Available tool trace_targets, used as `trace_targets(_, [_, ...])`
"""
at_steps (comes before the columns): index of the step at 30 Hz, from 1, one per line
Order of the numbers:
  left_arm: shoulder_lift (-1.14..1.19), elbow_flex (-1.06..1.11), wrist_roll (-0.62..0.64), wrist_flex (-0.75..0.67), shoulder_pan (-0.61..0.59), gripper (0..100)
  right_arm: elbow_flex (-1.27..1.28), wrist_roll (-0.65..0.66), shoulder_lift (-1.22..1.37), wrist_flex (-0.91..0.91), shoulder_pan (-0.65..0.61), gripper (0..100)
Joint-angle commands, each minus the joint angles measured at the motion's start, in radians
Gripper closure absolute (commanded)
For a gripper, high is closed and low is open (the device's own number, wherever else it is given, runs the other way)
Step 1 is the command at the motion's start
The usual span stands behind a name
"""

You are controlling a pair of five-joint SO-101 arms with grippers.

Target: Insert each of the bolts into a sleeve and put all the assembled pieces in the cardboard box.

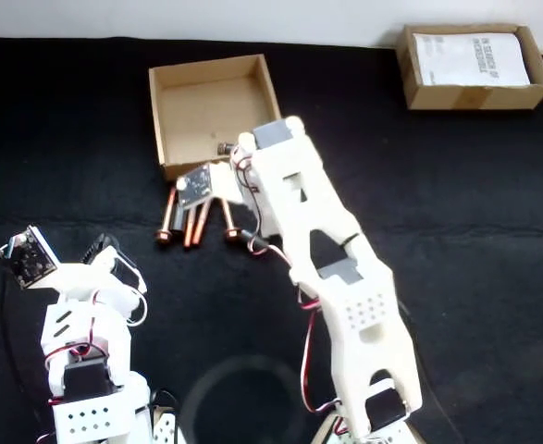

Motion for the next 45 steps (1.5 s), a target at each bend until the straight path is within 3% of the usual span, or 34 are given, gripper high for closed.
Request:
trace_targets(1, [-0.013,0.018,-0.002,0.003,0.010,97,-0.065,0.008,0.033,0.002,-0.007,79.6])
trace_targets(7, [-0.015,0.018,-0.002,0.003,0.010,97,-0.170,0.006,0.154,0.001,-0.004,80.3])
trace_targets(9, [-0.015,0.018,-0.002,0.003,0.010,97,-0.220,0.005,0.203,0.001,-0.001,86.3])
trace_targets(11, [-0.015,0.018,-0.002,0.003,0.010,97,-0.269,0.005,0.251,0.001,-0.001,99.0])
trace_targets(21, [-0.015,0.018,-0.002,0.003,0.015,97,-0.608,-0.155,0.321,0.070,0.025,99.0])
trace_targets(33, [-0.013,0.018,-0.002,0.003,0.018,97,-1.102,-0.459,0.116,0.062,0.039,99.1])
trace_targets(41, [-0.013,0.018,-0.002,0.002,0.018,97,-1.101,-0.715,-0.173,0.074,0.094,99.1])
trace_targets(45, [-0.013,0.018,0.000,0.035,0.018,88,-1.098,-0.758,-0.349,0.082,0.134,99.1])
